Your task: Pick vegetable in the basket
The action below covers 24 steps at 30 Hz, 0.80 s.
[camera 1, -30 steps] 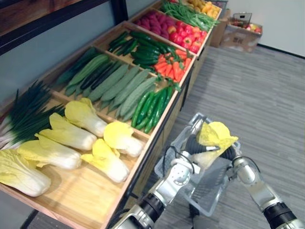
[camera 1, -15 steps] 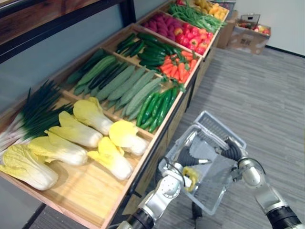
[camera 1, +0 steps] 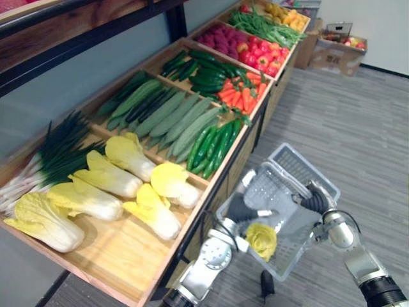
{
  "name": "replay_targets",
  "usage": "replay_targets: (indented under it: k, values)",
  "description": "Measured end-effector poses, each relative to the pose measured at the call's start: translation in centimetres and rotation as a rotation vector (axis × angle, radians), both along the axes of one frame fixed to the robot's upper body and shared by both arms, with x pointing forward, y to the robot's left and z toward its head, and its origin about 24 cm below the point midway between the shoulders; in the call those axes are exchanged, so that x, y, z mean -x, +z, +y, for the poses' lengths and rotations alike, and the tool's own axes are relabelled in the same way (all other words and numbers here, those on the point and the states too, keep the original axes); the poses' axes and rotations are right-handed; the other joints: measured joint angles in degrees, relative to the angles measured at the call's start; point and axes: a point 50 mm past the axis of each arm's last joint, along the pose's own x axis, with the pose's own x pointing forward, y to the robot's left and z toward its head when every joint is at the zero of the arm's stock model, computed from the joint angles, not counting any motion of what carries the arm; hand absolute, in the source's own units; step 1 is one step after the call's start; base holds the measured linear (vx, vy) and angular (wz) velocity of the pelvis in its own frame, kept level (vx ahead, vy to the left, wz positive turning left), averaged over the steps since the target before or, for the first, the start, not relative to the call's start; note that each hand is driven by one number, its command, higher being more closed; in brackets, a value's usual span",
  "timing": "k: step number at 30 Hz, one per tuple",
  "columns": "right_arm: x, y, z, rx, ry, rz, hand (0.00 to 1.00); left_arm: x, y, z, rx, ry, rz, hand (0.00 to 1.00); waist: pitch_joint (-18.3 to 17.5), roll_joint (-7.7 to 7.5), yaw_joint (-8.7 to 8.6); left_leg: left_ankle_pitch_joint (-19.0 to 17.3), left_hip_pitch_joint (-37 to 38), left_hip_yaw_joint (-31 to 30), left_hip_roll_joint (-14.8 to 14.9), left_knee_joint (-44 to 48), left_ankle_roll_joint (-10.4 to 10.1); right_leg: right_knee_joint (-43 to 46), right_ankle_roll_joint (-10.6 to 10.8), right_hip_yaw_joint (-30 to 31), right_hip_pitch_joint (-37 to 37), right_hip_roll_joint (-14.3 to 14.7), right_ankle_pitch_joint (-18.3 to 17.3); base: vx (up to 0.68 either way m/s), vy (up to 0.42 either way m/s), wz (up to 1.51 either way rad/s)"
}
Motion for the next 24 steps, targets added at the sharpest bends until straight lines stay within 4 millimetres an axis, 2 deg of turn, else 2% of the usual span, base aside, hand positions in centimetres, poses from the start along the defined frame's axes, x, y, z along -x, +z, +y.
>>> replay_targets:
  k: [2,4,8,14,15,18,22,24]
  values:
    - [0.3,-0.9,-1.1,0.029,-0.043,0.039,1.0,-0.2,1.7,1.9,0.209,0.016,0.012,0.0,-0.7,0.57,0.71,0.0,-0.1,-0.4,0.0,-0.1,0.0,0.0,0.0,-0.5,0.4,-0.1,0.0,-0.02,-0.015,0.08]
    - [0.7,-1.7,-1.8,0.042,-0.071,0.088,1.0,0.1,2.2,3.3,0.338,0.023,0.026,0.0,-1.0,0.97,0.74,0.1,-0.1,-1.3,0.0,-0.1,0.1,-0.1,0.0,-1.3,1.0,-0.2,-0.1,-0.01,-0.013,0.2]
    - [2.1,-3.7,-3.5,0.09,-0.134,0.186,1.0,1.2,1.7,5.4,0.464,0.02,0.072,0.0,-1.2,1.03,2.05,0.3,-0.5,-2.0,0.0,-0.2,0.1,-0.1,0.1,-2.2,1.2,-0.4,-0.1,-0.01,-0.013,0.09]
    - [4.0,-6.0,-5.2,0.15,-0.189,0.31,1.0,2.4,1.1,7.1,0.554,0.044,0.107,0.0,-2.0,1.06,2.14,1.7,-1.0,-3.5,0.0,-1.2,0.2,-0.1,0.0,-3.9,1.3,-0.4,-0.1,-0.01,-0.022,0.14]
    - [4.5,-6.9,-5.5,0.153,-0.203,0.352,1.0,2.9,0.9,7.3,0.551,0.044,0.115,0.0,-2.4,0.96,2.27,1.7,-1.0,-3.9,0.1,-1.3,0.2,-0.1,-0.1,-4.2,1.6,-0.4,-0.2,-0.01,-0.022,0.1]
    - [5.1,-7.9,-5.8,0.146,-0.234,0.393,1.0,3.4,0.3,7.3,0.547,0.043,0.14,0.0,-2.6,0.86,2.42,1.7,-1.0,-4.4,0.1,-1.3,0.2,-0.1,-0.3,-4.6,2.0,-0.5,-0.3,-0.03,-0.024,0.09]
    - [6.1,-8.8,-6.4,0.139,-0.28,0.431,1.0,4.1,-0.5,7.2,0.545,0.044,0.179,0.0,-2.8,0.66,3.65,2.0,-1.2,-4.8,0.2,-1.1,0.2,-0.1,-0.3,-4.8,2.1,-0.5,-0.3,-0.02,-0.016,0.04]
    - [6.4,-9.1,-6.6,0.114,-0.323,0.432,1.0,4.4,-0.8,7.2,0.543,0.045,0.193,0.0,-2.7,0.14,3.74,1.3,-2.7,-5.9,0.6,1.3,0.1,-0.1,-0.3,-5.7,2.3,-0.5,-0.3,-0.01,-0.021,0.21]
